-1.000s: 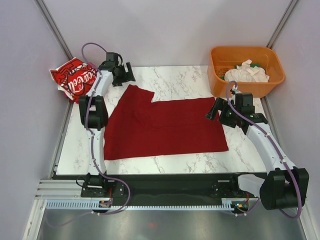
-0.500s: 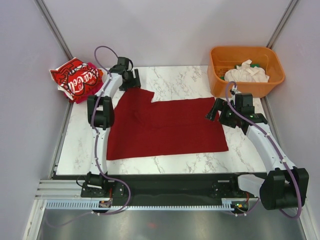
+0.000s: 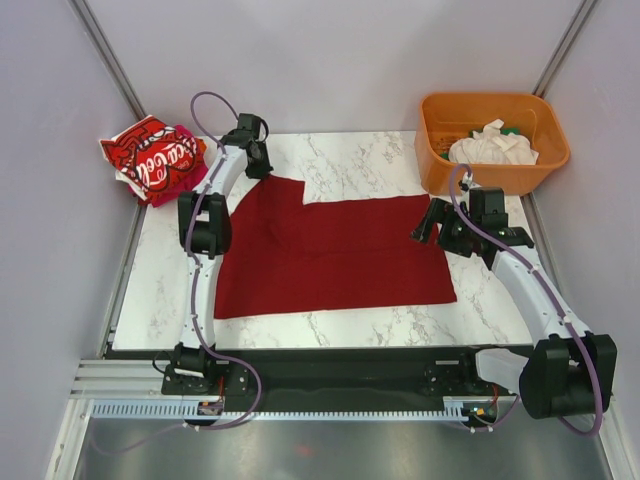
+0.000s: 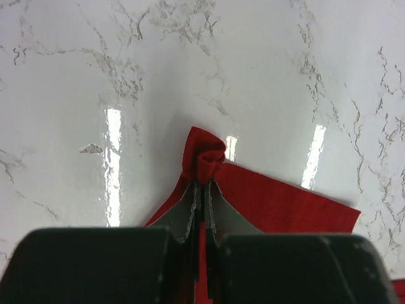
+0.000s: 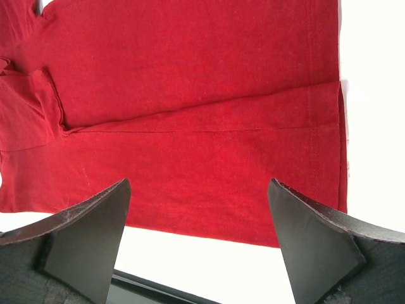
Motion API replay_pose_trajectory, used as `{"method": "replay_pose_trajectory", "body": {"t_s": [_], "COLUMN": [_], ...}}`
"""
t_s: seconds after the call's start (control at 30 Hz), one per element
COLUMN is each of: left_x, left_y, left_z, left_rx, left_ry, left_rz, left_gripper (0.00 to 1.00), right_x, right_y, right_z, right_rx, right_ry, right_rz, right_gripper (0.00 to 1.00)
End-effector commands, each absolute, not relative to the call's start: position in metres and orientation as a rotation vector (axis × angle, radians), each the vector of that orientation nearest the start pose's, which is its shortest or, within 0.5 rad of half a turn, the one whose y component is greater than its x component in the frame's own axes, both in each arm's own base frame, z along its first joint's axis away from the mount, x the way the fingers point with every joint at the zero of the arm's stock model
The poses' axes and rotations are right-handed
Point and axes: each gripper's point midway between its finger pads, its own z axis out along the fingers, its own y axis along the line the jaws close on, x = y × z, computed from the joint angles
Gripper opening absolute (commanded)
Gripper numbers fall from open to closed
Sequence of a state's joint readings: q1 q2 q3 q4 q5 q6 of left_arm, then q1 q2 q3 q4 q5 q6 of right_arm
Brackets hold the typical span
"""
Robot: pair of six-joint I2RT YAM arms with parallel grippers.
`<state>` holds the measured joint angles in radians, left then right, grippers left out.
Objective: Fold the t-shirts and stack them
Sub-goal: Fold the tshirt
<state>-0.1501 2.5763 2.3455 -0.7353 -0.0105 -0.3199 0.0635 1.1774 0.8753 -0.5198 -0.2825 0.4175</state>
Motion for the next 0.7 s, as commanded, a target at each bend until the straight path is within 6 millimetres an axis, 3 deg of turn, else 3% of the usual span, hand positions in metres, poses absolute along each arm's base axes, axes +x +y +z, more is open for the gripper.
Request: {"method": "replay_pose_trajectory", "body": {"t_s": [0.0, 0.07, 0.1, 0.23, 0.3, 0.33, 0.37, 0.4, 0.43, 0.47, 0.5, 0.57, 0.6, 0.63, 0.67], "left_x": [0.6, 0.595, 0.594, 0.575, 0.569, 0.561, 0.557, 0.553, 0.544, 0.539, 0.531, 0.523, 0.517, 0.514, 0.511], "left_y": [-0.104, -0.104, -0.104, -0.095, -0.083, -0.076, -0.068, -0.059, -0.051, -0.047, -0.039, -0.032, -0.027, -0.019, -0.011], "left_z": [0.05, 0.061, 0.083, 0.115, 0.125, 0.135, 0.138, 0.144, 0.137, 0.153, 0.145, 0.154, 0.148, 0.148, 0.15], "left_rx": [-0.189, -0.186, -0.184, -0.182, -0.182, -0.188, -0.192, -0.209, -0.23, -0.245, -0.264, -0.28, -0.29, -0.299, -0.314], "left_ry": [2.506, 2.499, 2.468, 2.447, 2.432, 2.425, 2.419, 2.413, 2.435, 2.409, 2.432, 2.421, 2.438, 2.435, 2.431], "left_rz": [-0.17, -0.178, -0.185, -0.155, -0.079, -0.05, -0.003, 0.016, 0.042, 0.04, 0.05, 0.068, 0.085, 0.129, 0.153], "left_gripper": [0.02, 0.02, 0.02, 0.02, 0.02, 0.02, 0.02, 0.02, 0.02, 0.02, 0.02, 0.02, 0.02, 0.02, 0.02], "right_x": [0.307, 0.318, 0.322, 0.36, 0.371, 0.378, 0.389, 0.394, 0.406, 0.411, 0.418, 0.438, 0.446, 0.457, 0.463], "right_y": [0.085, 0.085, 0.084, 0.078, 0.076, 0.074, 0.075, 0.076, 0.079, 0.085, 0.087, 0.095, 0.096, 0.099, 0.102], "right_z": [0.145, 0.15, 0.15, 0.153, 0.148, 0.135, 0.139, 0.127, 0.133, 0.132, 0.124, 0.136, 0.124, 0.133, 0.122], "right_rx": [0.277, 0.294, 0.301, 0.315, 0.312, 0.323, 0.318, 0.318, 0.313, 0.298, 0.293, 0.261, 0.263, 0.243, 0.239], "right_ry": [2.38, 2.361, 2.357, 2.356, 2.364, 2.396, 2.381, 2.411, 2.387, 2.388, 2.401, 2.366, 2.385, 2.366, 2.387], "right_rz": [0.556, 0.554, 0.545, 0.43, 0.357, 0.324, 0.312, 0.297, 0.3, 0.3, 0.286, 0.284, 0.25, 0.249, 0.235], "right_gripper": [0.98, 0.98, 0.98, 0.98, 0.98, 0.98, 0.98, 0.98, 0.98, 0.98, 0.98, 0.98, 0.98, 0.98, 0.98]}}
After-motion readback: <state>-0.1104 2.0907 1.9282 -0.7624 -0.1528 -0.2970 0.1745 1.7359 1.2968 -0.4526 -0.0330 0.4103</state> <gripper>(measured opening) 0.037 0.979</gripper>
